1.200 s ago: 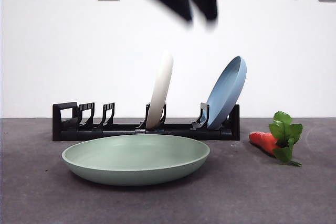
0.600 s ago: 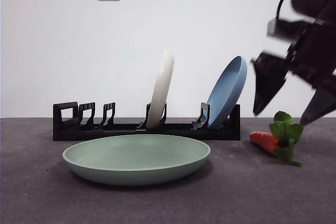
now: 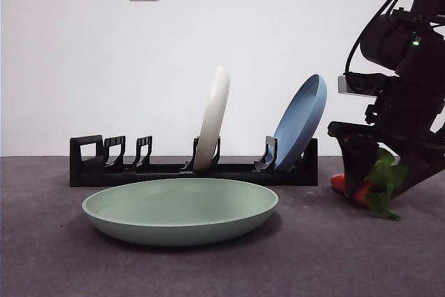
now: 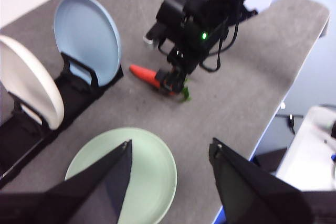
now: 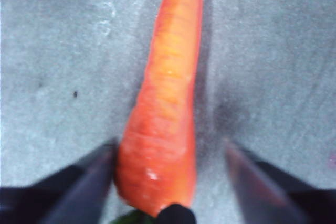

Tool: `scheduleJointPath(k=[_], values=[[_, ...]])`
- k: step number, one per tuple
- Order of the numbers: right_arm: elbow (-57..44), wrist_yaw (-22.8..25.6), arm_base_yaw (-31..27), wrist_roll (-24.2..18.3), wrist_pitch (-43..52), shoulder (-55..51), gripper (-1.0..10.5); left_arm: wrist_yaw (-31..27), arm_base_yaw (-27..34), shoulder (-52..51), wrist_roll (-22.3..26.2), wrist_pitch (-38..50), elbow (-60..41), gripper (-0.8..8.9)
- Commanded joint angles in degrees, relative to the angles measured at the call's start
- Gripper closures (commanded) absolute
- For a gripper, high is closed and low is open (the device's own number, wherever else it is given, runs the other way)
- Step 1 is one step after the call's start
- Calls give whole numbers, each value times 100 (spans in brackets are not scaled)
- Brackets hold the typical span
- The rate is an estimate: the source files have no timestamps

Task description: Take the green plate from the plate rack,put the plate on the table,take the carrot from the table,put the carrot in the plate

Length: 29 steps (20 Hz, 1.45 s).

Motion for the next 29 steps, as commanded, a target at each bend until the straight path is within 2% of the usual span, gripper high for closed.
scheduleJointPath(k=[1,3,4,8,12,15,18,21,24,29], values=[[9,-2,9,52,24,55,845,0,-22,2,-66,-175,-9,561],[9,-2,9,52,17,55,947,0,-22,2,-74,-363,-9,561],[9,-2,9,52,17,55,963,0,-22,2,-79,-442,-9,561],[9,-4,9,52,-179,-138,963,-2,-22,2,-74,-879,-9,561],[9,-184,136,74,-721,-1213,963,-15,-22,2,-72,-1237,-9,561],[9,-562,439,188,-1110,-2079,963,-15,-22,2,-68,-1272,-9,561],[9,-608,1016,398,-1202,-2393,963,-15,-22,2,-57,-1276,-9,561],[7,-595,1751,555,-929,-2201,963,-13,-22,2,-57,-1294,-9,561],[7,-592,2391,730,-166,-1672,963,-11,-22,2,-57,-1305,-9,561],[7,-584,2865,809,861,-455,963,-9,-22,2,-57,-1307,-9,562]])
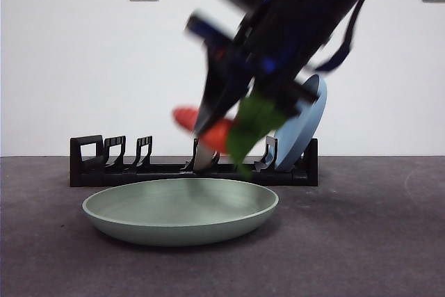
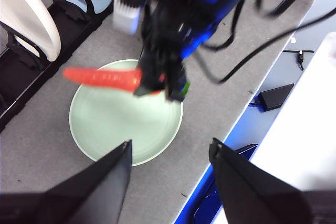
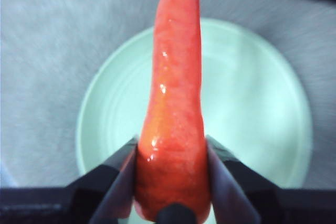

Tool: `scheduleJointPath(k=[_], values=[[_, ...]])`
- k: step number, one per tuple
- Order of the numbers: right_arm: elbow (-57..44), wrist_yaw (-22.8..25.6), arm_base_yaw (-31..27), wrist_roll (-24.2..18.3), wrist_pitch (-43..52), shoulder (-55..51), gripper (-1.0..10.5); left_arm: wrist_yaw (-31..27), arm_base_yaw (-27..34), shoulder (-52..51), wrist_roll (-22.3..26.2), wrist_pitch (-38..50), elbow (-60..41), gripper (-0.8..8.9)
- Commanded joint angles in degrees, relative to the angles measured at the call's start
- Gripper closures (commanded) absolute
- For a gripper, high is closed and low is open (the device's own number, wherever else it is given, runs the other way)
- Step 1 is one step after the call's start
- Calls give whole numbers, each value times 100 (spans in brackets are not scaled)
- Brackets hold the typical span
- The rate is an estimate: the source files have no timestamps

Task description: Take the green plate from the plate rack,put the plate on the table,take the carrot from the table,put the carrot in the plate

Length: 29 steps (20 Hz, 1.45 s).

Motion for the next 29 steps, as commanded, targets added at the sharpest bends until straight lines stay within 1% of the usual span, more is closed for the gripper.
scheduleJointPath(k=[1,5,8,9,10,12,13,14,15,18,21,23,29], values=[[-11,13,85,76,376,529,963,-4,-22,0,-22,-15,-9,562],[-11,31,109,74,645,1088,963,-4,-22,0,-22,-13,-9,561],[-11,26,111,74,643,1248,960,-4,-22,0,-24,-20,-9,561],[-11,26,114,74,671,1246,924,-4,-22,0,-24,-28,-9,561],[-11,26,114,76,684,1246,855,-4,-22,0,-26,-37,-9,561],[-11,28,111,79,662,1239,610,-4,-22,2,-26,-57,-9,561],[-11,31,111,79,660,1231,471,-7,-22,0,-28,-55,-9,562],[-9,31,114,114,660,1200,395,-7,-22,0,-28,-55,-9,561],[-9,26,114,173,660,1150,378,-7,-22,0,-28,-55,-9,561],[-9,37,111,181,564,776,379,-7,-22,0,-26,-55,-9,562],[-9,42,111,179,70,33,379,-9,-22,2,-24,-57,-9,561],[-9,31,111,175,-490,-581,379,-7,-22,0,-24,-59,-9,561],[-9,-11,114,114,-2887,-2732,383,-2,-22,0,-24,-330,-9,561]])
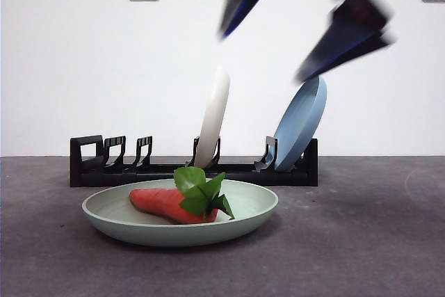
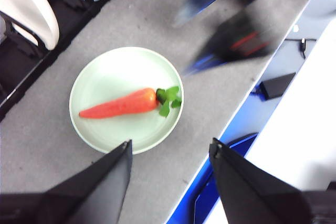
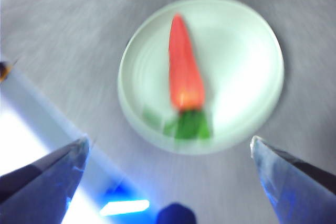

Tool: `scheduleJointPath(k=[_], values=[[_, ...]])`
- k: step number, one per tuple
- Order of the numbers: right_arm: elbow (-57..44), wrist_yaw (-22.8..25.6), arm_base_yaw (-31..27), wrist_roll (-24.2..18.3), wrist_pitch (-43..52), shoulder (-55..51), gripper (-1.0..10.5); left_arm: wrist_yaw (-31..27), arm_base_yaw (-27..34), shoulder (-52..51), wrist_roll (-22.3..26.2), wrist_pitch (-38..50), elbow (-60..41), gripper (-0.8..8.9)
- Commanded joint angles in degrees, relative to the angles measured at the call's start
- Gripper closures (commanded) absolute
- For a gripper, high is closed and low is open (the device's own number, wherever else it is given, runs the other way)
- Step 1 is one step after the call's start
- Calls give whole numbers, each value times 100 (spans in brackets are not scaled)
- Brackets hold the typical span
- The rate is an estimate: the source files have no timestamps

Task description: Take the green plate from the plate rack,put the plate on the table,take the carrot from the table,put the carrot in the plate

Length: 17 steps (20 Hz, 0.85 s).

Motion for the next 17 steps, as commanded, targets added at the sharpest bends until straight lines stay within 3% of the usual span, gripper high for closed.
scheduleJointPath(k=[1,5,9,12,15,17], values=[[-13,-9,15,-39,-734,-623,383,2,-22,0,-24,-107,-9,562],[-13,-11,15,-37,-1849,-1423,384,20,-22,0,-24,-216,-9,562],[-13,-11,15,-37,-2286,-1672,398,247,-22,0,-22,-269,-9,566],[-13,-11,13,-37,-2448,-1746,612,507,-22,2,-22,-297,-9,594],[-13,-11,15,-39,-2465,-1746,964,621,-22,0,-20,-345,-9,810],[-13,-15,15,-44,-2465,-1744,954,625,-22,2,-17,-411,-9,822]])
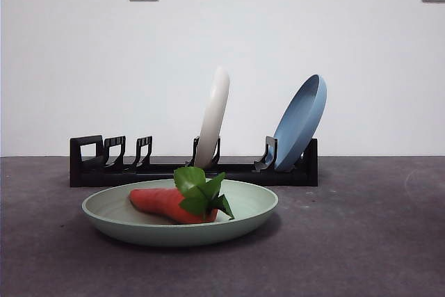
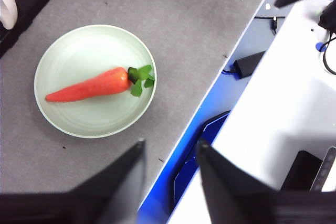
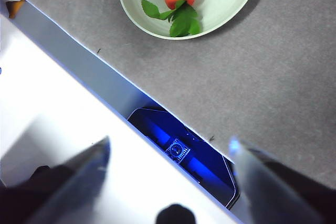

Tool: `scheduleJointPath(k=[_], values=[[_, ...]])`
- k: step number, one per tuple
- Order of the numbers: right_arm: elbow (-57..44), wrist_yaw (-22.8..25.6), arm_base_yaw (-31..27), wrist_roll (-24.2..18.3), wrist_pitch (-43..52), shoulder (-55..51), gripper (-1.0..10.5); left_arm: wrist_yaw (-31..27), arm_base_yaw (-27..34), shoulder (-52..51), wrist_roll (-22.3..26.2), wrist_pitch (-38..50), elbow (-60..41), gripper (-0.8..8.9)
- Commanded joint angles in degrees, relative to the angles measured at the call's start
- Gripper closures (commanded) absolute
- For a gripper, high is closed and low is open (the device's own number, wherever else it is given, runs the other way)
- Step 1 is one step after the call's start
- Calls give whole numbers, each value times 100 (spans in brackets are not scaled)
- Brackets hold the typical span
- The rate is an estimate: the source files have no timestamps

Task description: Take the green plate from the plate rack,put the plate on the table,take the carrot from the table,put the carrot in the plate

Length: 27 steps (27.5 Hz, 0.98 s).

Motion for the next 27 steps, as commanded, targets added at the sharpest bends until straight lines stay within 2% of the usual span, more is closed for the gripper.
scheduleJointPath(k=[1,27], values=[[-13,-15,13,-33,26,4,954,22,-22,0,-17,-94,-9,822],[-13,13,11,37,79,-11,946,-44,-17,0,-13,-20,-9,816]])
